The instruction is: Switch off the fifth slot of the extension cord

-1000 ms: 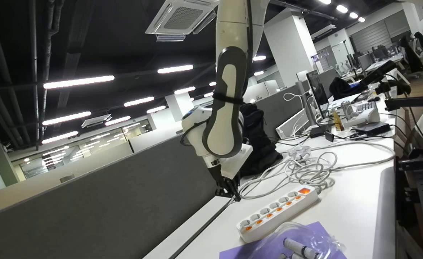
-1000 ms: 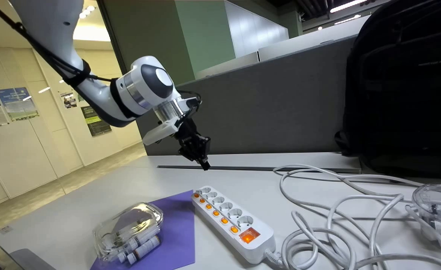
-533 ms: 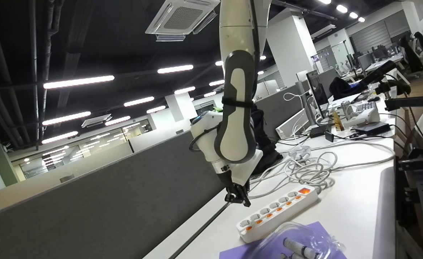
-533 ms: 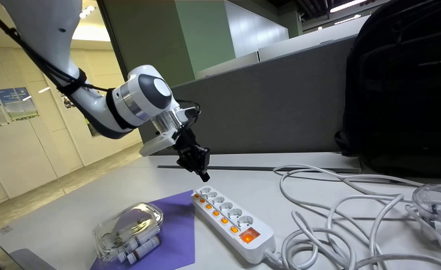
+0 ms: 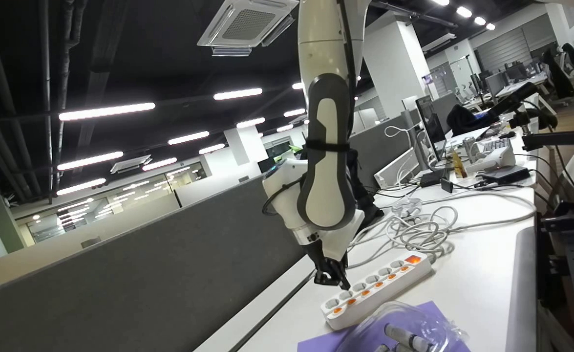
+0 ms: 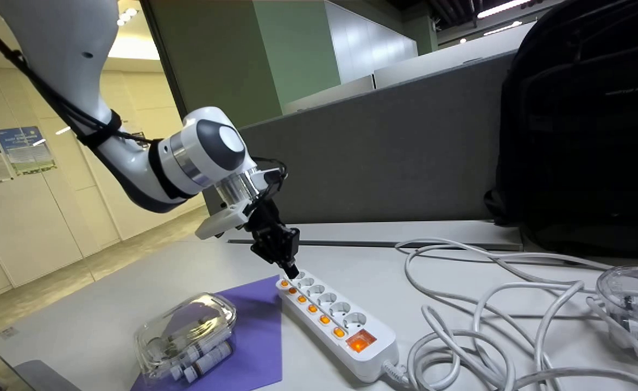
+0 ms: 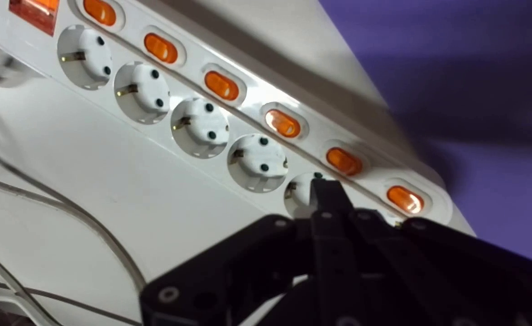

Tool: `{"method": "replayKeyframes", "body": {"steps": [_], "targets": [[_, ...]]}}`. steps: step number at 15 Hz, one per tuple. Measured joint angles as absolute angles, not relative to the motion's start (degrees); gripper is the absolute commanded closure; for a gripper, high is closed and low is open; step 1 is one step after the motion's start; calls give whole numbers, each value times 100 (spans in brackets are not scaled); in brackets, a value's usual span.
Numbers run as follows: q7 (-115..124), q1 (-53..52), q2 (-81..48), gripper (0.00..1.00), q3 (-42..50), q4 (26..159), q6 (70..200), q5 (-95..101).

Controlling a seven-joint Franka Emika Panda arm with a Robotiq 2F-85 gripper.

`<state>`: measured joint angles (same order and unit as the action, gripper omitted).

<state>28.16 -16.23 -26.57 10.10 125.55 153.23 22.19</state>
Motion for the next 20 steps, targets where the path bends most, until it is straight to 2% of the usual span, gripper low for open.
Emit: {"method": "replayKeyframes", "body": {"steps": [20], "targets": [[2697,-1637,-2904,100,889,12554,15349,1682]]}}
